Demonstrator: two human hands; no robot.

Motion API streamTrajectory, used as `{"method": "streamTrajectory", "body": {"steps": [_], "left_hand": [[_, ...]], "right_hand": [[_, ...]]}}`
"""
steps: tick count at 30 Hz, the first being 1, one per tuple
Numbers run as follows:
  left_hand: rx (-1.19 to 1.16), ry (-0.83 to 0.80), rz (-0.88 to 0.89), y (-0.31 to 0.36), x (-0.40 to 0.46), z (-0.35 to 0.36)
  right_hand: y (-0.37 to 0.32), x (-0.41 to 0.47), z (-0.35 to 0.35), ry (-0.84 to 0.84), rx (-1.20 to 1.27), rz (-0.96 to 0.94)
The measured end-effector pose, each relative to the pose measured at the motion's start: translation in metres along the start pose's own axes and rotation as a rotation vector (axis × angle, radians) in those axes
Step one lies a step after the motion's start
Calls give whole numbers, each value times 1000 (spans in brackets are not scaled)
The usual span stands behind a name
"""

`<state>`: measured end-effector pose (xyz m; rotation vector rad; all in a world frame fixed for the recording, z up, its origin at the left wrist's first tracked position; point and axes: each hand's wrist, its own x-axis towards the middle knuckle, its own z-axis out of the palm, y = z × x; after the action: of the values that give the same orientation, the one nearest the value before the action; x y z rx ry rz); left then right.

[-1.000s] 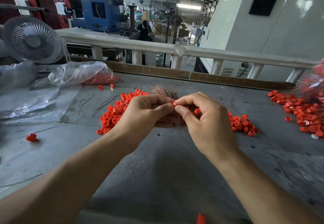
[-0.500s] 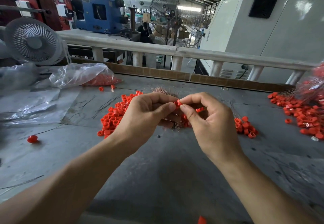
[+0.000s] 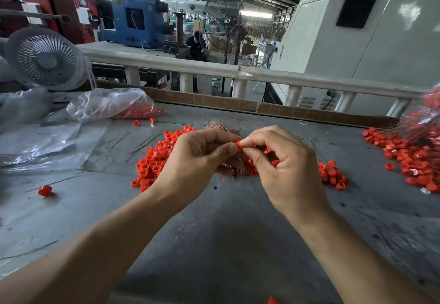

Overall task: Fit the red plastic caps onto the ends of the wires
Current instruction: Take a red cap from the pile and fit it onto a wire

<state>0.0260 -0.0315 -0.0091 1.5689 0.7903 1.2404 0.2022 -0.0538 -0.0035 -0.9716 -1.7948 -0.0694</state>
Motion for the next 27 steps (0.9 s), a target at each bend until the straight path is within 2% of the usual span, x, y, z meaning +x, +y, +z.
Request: {"method": "streamTrajectory", "body": {"steps": [10, 14, 18, 27], "left_hand": [[75, 44, 72, 2, -2, 2], [-32, 26, -13, 1, -2, 3], [-223, 22, -144, -2, -2, 2], [-461, -5, -352, 1, -3, 3]], "right_hand": [[-1, 0, -2, -25, 42, 71], [-2, 0, -2, -23, 37, 63], [-4, -2, 0, -50, -70, 28], [-14, -3, 13, 76, -336, -80]]}}
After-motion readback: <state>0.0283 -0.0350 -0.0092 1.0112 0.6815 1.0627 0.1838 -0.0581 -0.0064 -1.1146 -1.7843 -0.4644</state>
